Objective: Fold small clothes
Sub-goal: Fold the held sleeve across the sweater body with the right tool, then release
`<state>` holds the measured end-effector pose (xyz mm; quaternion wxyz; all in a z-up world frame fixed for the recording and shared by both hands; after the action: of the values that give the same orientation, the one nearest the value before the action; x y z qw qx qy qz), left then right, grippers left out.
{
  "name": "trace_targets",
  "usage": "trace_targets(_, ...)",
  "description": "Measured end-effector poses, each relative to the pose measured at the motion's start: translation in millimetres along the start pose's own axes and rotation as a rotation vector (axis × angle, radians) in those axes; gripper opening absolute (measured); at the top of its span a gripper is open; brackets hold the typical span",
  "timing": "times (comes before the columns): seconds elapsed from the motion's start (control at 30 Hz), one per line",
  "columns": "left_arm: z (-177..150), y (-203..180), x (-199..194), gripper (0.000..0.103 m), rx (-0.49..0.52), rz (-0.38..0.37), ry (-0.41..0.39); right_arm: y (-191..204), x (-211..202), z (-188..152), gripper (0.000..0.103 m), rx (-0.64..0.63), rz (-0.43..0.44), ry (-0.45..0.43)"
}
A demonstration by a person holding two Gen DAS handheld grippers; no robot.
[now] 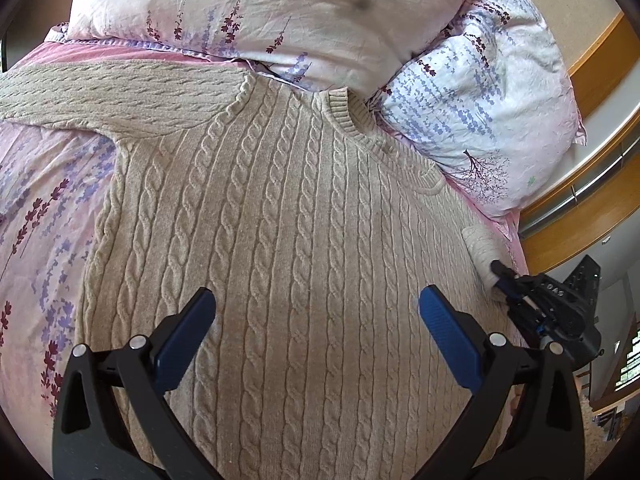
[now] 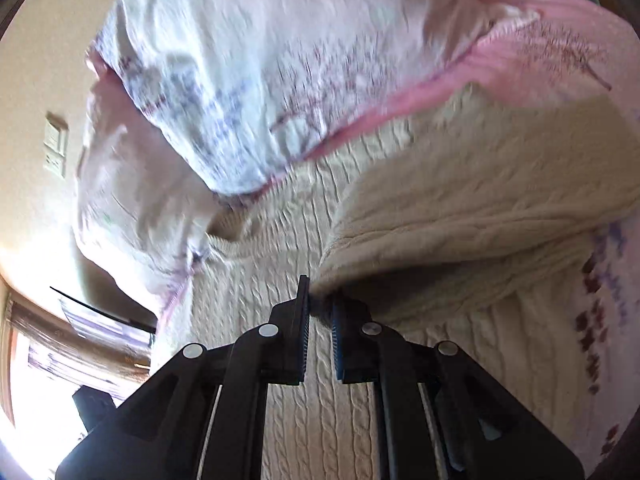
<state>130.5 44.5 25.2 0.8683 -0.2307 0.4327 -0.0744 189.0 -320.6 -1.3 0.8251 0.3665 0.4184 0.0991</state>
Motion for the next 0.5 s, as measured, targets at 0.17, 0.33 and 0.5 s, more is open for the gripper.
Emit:
trace_targets(0.17,0.2,4.0,-4.4,0.101,0.001,-0.005,-0.005,-15.2,-20.4,10.5,0.042,0.131,0.023,-0.072)
trace_targets(0.33,3.9,11.6,-5.8,0.101,-0.013,-0.003,0.0,-52.2,-46.3,30.5,0.053,0.319,0.005,-0.191)
trace_targets(0.5,10.4,20.4,-9.8,0.101,-0.025,-0.002,-0.007,-64.7,-52.6,42.6,0.012,0.357,-0.099,-0.311)
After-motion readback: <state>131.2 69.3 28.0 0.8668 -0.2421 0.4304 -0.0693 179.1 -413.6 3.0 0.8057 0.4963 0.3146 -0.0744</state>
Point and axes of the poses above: each gripper's, at about its wrist camera, not at the fingertips, and x roughly the way its jaws point, y to its left, z to its top, the point moved 1 cm from there along x, roughly the way its jaws point, and after that the axes turned 3 degrees about -y, right-handed, at the moved point
